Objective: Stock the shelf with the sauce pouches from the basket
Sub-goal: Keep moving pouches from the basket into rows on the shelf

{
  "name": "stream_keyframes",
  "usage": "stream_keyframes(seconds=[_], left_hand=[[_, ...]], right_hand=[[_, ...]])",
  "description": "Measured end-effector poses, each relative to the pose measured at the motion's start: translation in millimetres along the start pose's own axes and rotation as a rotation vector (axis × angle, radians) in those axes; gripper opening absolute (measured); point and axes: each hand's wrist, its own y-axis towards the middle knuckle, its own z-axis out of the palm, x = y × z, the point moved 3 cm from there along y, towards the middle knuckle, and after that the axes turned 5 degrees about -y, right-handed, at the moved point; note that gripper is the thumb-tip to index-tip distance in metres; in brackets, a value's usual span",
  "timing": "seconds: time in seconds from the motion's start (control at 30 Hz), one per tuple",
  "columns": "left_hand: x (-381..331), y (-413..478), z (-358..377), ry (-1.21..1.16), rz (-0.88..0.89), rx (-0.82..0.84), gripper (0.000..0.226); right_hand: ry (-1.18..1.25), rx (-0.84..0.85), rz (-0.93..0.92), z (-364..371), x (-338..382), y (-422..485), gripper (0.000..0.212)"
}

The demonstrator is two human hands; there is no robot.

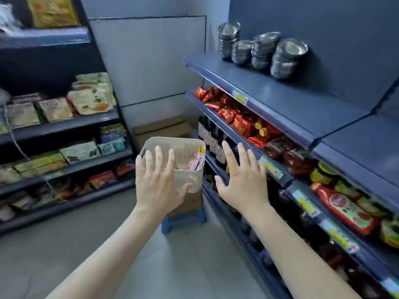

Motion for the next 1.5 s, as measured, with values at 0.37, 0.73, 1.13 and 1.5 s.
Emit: stream_keyframes(seconds=[0.37, 0.73, 1.13, 1.5], left_hand=[[169.3, 111.0, 145.1, 0.122, -0.064, 0.368, 0.093], [158.8, 241.9, 316.5, 0.121, -0.081, 0.614, 0.083], [125.4, 288.2, 521.5, 0.100, 0.038, 0.993, 0.087], [125.5, 283.9, 585.8, -0.018, -0.148, 1.111, 0.086]], right_hand=[[0.032, 0.366, 0.019, 144.0, 119.3, 150.8, 0.066], [0.368, 0.813, 0.071, 332.5, 114.1, 286.6, 0.072], [0.315, 0.995, 0.068, 482.9, 84.1, 330.6, 0.062], [0.098, 0.805, 0.088, 513.9, 89.4, 341.9, 0.075]])
